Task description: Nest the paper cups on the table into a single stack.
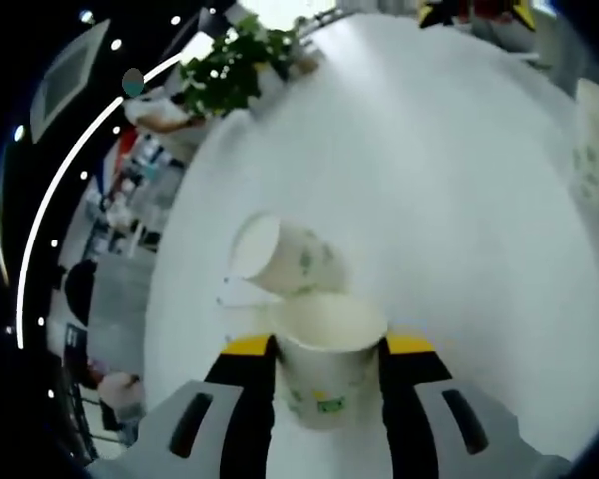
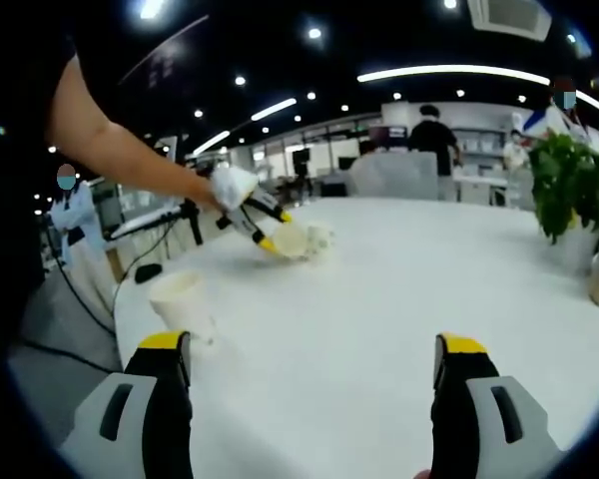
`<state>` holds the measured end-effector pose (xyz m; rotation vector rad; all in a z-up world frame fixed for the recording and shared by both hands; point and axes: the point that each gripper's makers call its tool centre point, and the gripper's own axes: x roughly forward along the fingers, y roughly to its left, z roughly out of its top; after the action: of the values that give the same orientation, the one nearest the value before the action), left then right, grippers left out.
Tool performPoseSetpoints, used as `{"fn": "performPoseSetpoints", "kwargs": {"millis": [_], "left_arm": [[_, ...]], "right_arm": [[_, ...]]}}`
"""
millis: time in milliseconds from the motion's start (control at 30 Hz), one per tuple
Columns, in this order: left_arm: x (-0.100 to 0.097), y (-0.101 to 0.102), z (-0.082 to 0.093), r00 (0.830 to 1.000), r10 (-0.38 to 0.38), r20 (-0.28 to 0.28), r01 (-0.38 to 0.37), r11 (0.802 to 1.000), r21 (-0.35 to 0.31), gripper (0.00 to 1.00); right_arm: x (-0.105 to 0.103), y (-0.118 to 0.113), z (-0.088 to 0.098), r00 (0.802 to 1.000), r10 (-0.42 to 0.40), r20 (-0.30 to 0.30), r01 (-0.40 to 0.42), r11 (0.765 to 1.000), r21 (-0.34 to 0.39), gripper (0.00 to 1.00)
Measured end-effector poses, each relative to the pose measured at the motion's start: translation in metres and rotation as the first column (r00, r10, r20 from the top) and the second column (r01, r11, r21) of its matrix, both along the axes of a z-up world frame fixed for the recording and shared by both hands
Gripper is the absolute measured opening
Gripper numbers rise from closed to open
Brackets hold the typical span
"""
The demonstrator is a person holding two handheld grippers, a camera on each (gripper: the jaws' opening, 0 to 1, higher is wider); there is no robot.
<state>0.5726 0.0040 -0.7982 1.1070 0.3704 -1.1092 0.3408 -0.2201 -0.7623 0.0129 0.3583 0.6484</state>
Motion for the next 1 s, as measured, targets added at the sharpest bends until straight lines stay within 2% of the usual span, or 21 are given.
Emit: {"fn": "performPoseSetpoints", "kwargs": {"millis": [133,300,400,533,567,600,633,733,800,833,867,900,933,1000], "left_arm": [[0.004,0.001,0.010,0.998,0.055,-0.017,-0.056,0.996,-0.071,0.39],[0.008,0.003,0.024,0.990,0.130,-0.059,-0.139,0.972,-0.189,0.38],[0.009,0.007,0.031,0.980,0.175,-0.093,-0.193,0.947,-0.256,0.38],[0.013,0.012,0.041,0.960,0.238,-0.148,-0.275,0.898,-0.343,0.38],[0.012,0.012,0.045,0.954,0.250,-0.165,-0.295,0.880,-0.371,0.38],[0.012,0.011,0.050,0.942,0.272,-0.199,-0.332,0.848,-0.413,0.38],[0.014,0.014,0.054,0.935,0.285,-0.212,-0.352,0.825,-0.443,0.38],[0.016,0.014,0.063,0.915,0.304,-0.266,-0.401,0.765,-0.504,0.38],[0.016,0.010,0.077,0.898,0.315,-0.308,-0.438,0.703,-0.560,0.38],[0.017,0.010,0.078,0.895,0.318,-0.313,-0.445,0.694,-0.566,0.38],[0.016,0.009,0.083,0.885,0.324,-0.335,-0.465,0.662,-0.588,0.37],[0.017,0.009,0.086,0.879,0.326,-0.347,-0.476,0.640,-0.603,0.37],[0.017,0.009,0.090,0.871,0.328,-0.367,-0.491,0.607,-0.625,0.37],[0.016,0.008,0.097,0.861,0.322,-0.394,-0.509,0.561,-0.653,0.37]], "right_arm": [[0.001,0.002,0.002,1.000,0.004,0.003,-0.004,1.000,0.000,1.00],[0.003,0.001,0.006,1.000,0.008,0.008,-0.008,1.000,-0.004,1.00],[0.003,0.002,0.008,1.000,0.012,0.010,-0.012,1.000,-0.009,1.00],[0.005,0.003,0.010,1.000,0.017,0.015,-0.017,1.000,-0.012,1.00],[0.006,0.004,0.010,1.000,0.018,0.015,-0.017,1.000,-0.013,1.00],[0.006,0.004,0.010,1.000,0.019,0.016,-0.018,1.000,-0.013,1.00],[0.006,0.004,0.011,1.000,0.019,0.017,-0.019,1.000,-0.013,1.00],[0.007,0.006,0.014,1.000,0.023,0.022,-0.023,1.000,-0.014,1.00],[0.008,0.007,0.015,0.999,0.026,0.023,-0.026,1.000,-0.015,1.00],[0.008,0.007,0.015,0.999,0.029,0.022,-0.028,0.999,-0.017,1.00],[0.008,0.008,0.015,0.999,0.030,0.023,-0.030,0.999,-0.018,1.00],[0.008,0.008,0.015,0.999,0.031,0.023,-0.031,0.999,-0.018,1.00],[0.008,0.009,0.016,0.999,0.033,0.024,-0.033,0.999,-0.019,1.00],[0.009,0.010,0.019,0.999,0.036,0.028,-0.036,0.999,-0.020,1.00]]}}
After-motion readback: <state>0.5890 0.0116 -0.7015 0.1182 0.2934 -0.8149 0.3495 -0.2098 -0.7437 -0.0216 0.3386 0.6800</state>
